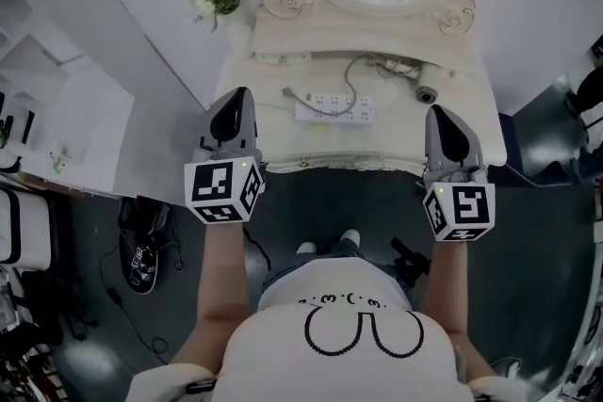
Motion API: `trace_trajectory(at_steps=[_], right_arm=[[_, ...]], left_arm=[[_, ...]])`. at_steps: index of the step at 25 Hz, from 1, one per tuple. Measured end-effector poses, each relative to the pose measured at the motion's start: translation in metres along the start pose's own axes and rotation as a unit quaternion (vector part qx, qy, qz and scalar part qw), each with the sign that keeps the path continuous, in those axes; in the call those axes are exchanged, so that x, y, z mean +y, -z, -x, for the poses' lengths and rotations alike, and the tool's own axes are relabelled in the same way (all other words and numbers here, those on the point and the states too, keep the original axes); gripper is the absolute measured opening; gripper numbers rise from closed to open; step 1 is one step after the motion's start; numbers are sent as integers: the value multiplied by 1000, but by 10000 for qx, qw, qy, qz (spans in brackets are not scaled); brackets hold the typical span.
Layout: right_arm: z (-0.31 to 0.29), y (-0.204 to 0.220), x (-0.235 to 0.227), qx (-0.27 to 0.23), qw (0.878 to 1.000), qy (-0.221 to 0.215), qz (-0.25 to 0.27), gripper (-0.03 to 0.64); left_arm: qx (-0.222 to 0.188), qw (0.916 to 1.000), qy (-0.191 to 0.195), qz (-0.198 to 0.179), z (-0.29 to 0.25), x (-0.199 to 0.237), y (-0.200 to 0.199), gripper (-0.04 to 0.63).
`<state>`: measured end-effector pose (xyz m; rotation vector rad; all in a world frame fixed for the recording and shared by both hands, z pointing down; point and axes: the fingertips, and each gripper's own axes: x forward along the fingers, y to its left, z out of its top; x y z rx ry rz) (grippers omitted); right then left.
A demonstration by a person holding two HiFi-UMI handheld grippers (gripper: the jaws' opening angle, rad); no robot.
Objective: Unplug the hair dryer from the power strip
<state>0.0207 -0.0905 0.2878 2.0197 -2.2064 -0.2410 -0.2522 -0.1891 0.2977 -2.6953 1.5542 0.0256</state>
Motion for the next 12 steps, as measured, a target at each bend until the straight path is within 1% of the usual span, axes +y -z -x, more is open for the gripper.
trace_trajectory(at_steps=[12], right_arm=[[8, -4, 4, 15, 9999, 41, 96, -5]], left_arm=[[-61, 9999, 13, -100, 9, 1, -6, -2]])
